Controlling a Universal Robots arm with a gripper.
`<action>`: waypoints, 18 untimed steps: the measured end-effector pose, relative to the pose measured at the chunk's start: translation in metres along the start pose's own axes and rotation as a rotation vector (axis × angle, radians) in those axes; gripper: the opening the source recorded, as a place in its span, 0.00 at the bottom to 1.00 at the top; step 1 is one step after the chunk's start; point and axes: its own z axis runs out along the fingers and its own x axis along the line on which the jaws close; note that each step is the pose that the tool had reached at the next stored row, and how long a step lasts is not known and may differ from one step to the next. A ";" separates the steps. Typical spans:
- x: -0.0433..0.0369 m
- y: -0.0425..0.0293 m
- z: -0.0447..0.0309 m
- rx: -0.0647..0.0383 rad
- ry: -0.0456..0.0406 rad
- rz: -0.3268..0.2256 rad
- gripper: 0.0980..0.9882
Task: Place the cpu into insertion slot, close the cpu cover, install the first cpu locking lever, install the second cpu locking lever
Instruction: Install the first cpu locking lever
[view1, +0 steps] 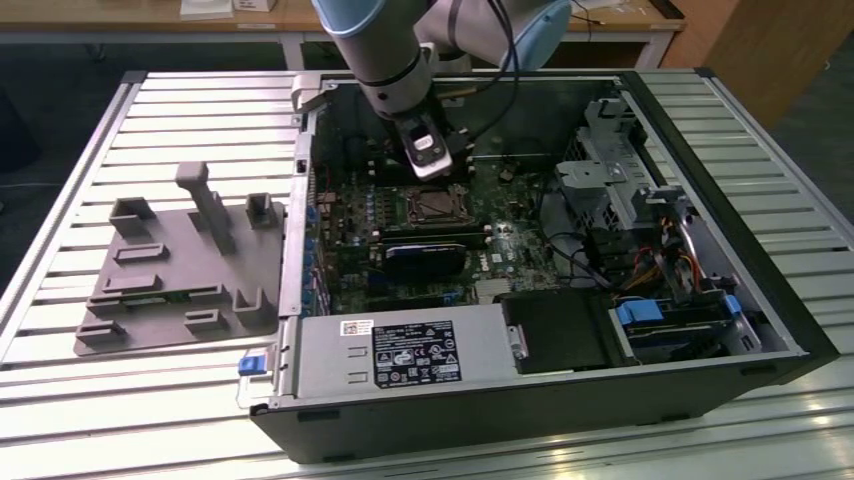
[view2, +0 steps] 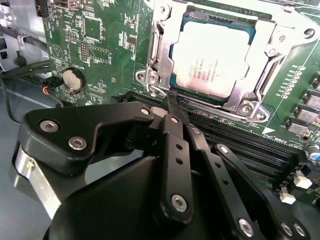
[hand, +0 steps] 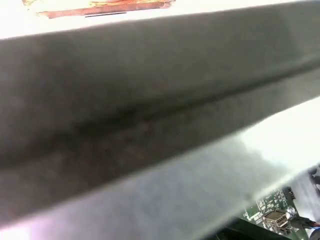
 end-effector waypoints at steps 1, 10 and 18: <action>-0.0003 -0.0003 0.0000 0.000 0.0001 0.000 0.00; -0.0012 -0.0003 -0.0019 -0.007 0.0024 0.003 0.00; -0.0016 -0.0004 -0.0027 -0.012 0.0043 0.005 0.00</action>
